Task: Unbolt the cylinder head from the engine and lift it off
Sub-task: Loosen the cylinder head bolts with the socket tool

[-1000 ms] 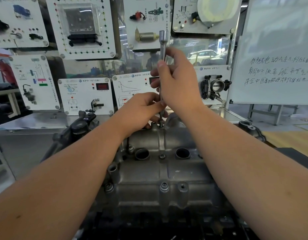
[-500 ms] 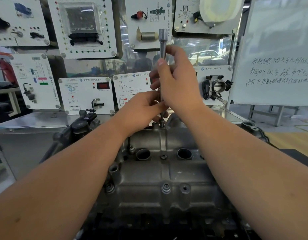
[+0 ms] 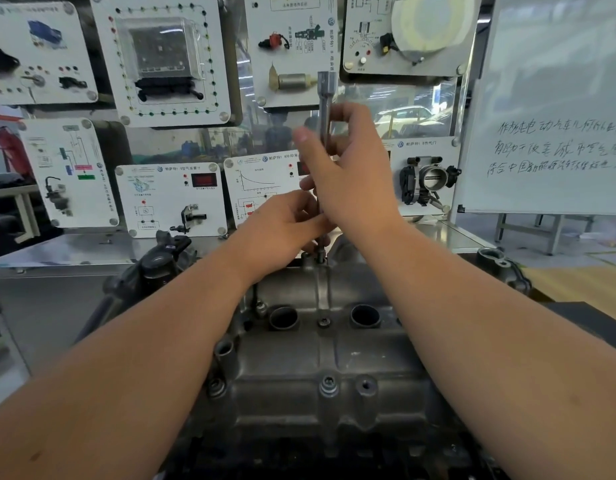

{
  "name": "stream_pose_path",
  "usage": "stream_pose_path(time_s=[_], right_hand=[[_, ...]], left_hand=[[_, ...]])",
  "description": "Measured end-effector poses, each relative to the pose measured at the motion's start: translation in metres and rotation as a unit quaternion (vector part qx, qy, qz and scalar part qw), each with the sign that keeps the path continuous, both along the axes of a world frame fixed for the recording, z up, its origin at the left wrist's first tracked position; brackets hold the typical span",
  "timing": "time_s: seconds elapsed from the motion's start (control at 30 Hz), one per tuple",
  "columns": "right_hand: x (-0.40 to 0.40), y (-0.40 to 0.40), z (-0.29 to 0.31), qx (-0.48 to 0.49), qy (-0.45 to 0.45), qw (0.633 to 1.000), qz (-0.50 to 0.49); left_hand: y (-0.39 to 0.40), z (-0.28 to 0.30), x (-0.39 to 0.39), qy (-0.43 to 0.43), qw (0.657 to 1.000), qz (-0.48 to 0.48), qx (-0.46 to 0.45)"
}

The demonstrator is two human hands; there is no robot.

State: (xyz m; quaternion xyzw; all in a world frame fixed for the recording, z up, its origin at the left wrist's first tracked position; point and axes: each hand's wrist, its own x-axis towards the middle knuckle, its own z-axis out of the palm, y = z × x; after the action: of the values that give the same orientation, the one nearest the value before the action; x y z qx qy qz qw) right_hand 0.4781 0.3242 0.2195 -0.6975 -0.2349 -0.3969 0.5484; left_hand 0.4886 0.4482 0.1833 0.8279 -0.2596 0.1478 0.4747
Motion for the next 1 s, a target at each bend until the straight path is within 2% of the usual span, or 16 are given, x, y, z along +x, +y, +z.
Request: stream_pose_path(time_s=[0.13,0.33,0.57,0.8,1.0], right_hand=[[0.0026,-0.0006,-0.0003,0.020,-0.009,1.000,-0.007],[0.0023,0.0011,0.0006,-0.001,0.007,1.000,0.018],[0.0018,-0.0001,-0.0003,0.035,0.009,0.998,0.044],[0.0007,-0.0023,-0.0002,-0.024,-0.026,0.998,-0.043],[-0.0028,0.0028,-0.0004,-0.012,0.007,0.999,0.036]], left_hand=[[-0.0005,-0.0018,0.0021,0.000,1.000,0.012,0.018],[0.0002,-0.0032,0.0014,0.009,1.000,0.000,0.013],[0.0027,-0.0028,-0.0004,0.009,0.999,-0.006,0.033],[0.0023,-0.0007,-0.0066,-0.023,0.999,0.014,0.045],[0.0012,-0.0024,-0.0039,-0.004,1.000,0.000,0.025]])
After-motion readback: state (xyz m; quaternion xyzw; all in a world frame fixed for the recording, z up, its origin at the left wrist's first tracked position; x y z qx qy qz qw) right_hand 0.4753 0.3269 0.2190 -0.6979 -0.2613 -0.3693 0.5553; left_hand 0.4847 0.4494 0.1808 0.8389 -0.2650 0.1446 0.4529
